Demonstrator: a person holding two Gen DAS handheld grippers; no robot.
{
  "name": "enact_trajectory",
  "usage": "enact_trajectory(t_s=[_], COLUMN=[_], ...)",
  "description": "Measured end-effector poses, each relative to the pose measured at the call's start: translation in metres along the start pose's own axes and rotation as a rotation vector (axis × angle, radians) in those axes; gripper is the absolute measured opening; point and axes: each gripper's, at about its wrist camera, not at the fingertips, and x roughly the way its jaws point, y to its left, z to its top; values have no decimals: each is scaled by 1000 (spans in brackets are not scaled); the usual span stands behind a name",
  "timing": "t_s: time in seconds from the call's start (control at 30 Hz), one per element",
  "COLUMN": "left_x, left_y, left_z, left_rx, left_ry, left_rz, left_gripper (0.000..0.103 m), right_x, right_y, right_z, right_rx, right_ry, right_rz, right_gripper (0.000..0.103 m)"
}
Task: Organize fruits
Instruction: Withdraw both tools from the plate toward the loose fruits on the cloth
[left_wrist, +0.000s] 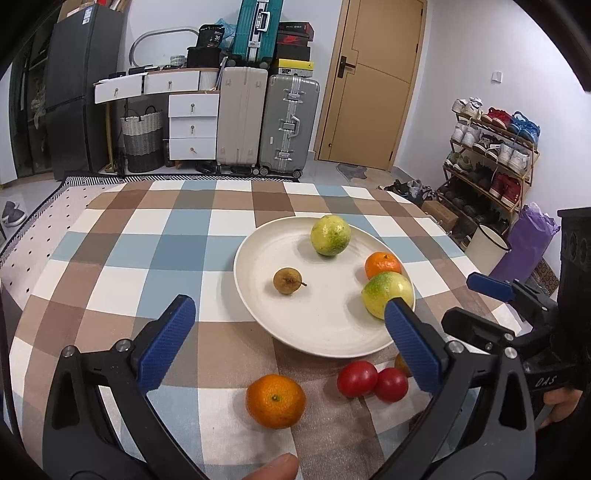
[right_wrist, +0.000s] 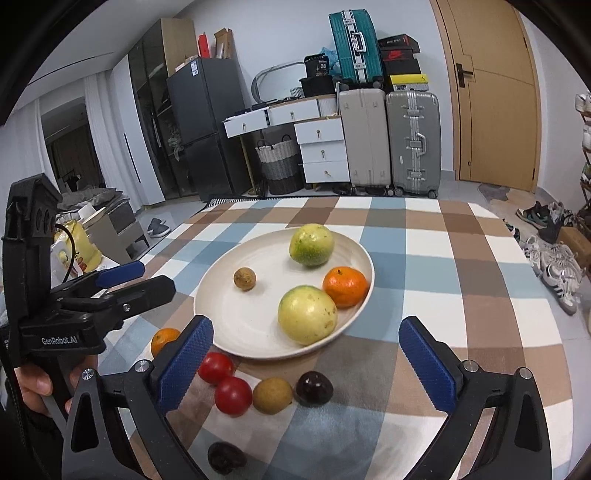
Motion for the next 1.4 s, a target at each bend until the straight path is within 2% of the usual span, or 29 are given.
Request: enact_trajectory(t_s=[0.2, 0.27, 0.63, 1.07, 1.4], left_x=[-21, -27, -49, -53, -40], left_y=[-8, -8, -9, -8, -7], left_z=[-5, -6, -24, -43, -50], left_rx=[37, 39, 66, 78, 91], left_ry=[-19, -11, 16, 65, 109], left_rz=[-3, -17, 3, 7, 8], left_gripper=[102, 102, 102, 102, 102], right_x=[-15, -22, -36, -43, -36], right_y=[0, 2, 8, 11, 10], right_z=[-2, -4, -20, -47, -56], right_rx=[4, -6, 6, 13, 24], right_ry=[27, 30, 90, 129, 168], right_rz=[-34, -51, -70, -67, -41], right_gripper=[102, 102, 102, 102, 102])
